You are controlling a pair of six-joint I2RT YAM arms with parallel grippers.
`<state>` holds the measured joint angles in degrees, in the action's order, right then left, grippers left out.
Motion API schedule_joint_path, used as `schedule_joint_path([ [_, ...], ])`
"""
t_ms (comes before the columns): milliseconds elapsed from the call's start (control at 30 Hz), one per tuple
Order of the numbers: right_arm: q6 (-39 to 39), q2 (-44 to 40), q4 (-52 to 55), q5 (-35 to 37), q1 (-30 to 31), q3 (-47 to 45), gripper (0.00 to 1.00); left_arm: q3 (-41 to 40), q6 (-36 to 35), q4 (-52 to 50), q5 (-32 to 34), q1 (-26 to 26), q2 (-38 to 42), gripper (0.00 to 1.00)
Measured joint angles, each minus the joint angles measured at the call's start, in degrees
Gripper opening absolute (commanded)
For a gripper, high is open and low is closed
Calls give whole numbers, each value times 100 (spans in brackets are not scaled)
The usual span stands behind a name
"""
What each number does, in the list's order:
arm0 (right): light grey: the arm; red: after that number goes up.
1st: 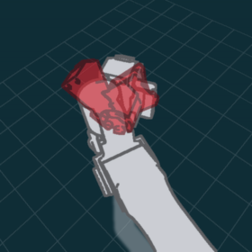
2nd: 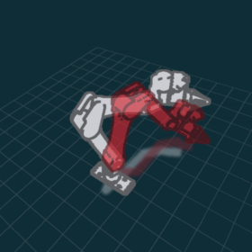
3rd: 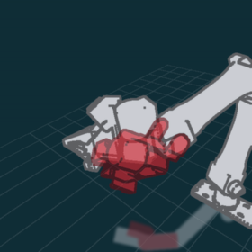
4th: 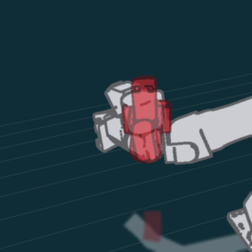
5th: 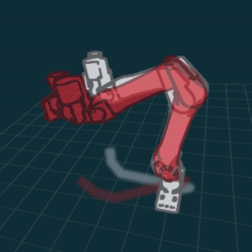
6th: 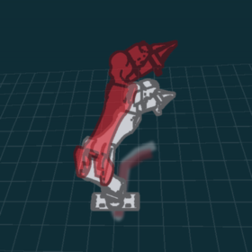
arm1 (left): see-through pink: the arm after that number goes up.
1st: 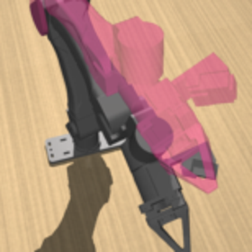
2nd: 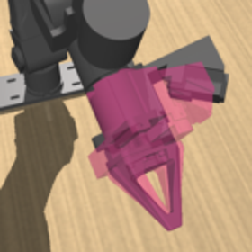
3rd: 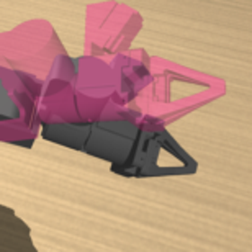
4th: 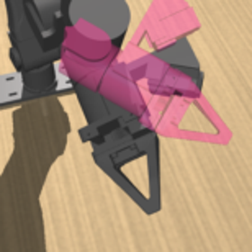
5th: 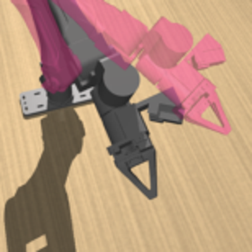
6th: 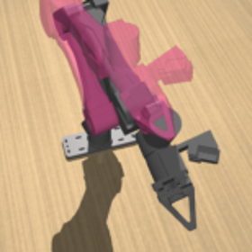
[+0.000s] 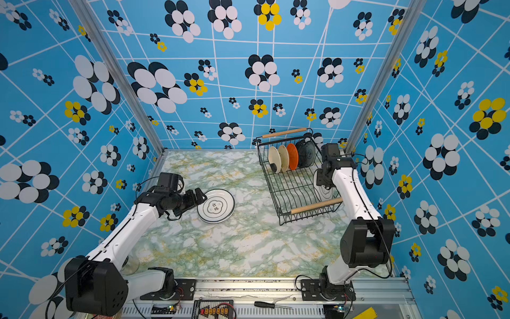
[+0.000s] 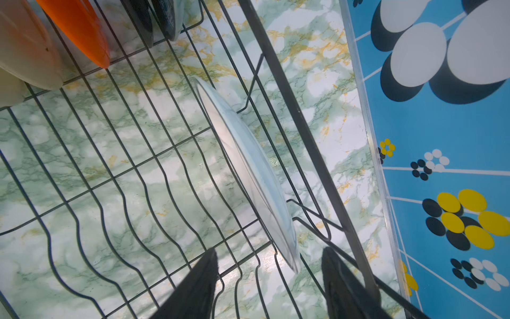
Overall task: Unload the plates from the dish rack
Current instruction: Pick up the plate from the dish rack.
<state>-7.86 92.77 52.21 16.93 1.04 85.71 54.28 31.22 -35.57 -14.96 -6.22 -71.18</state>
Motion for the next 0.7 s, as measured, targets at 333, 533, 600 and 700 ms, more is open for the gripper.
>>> schedule_joint_path([
  [333,107,404,-251,-260,-162,48,46,-131,354,291,0,-2,212,99],
  [533,262,444,-437,-289,-184,0,42,-136,393,365,-7,-2,229,99],
  [600,315,444,-544,-286,-184,-85,38,-136,391,407,-35,-2,229,99],
  [700,404,442,-669,-284,-184,-251,36,-136,372,433,-70,-2,229,99],
])
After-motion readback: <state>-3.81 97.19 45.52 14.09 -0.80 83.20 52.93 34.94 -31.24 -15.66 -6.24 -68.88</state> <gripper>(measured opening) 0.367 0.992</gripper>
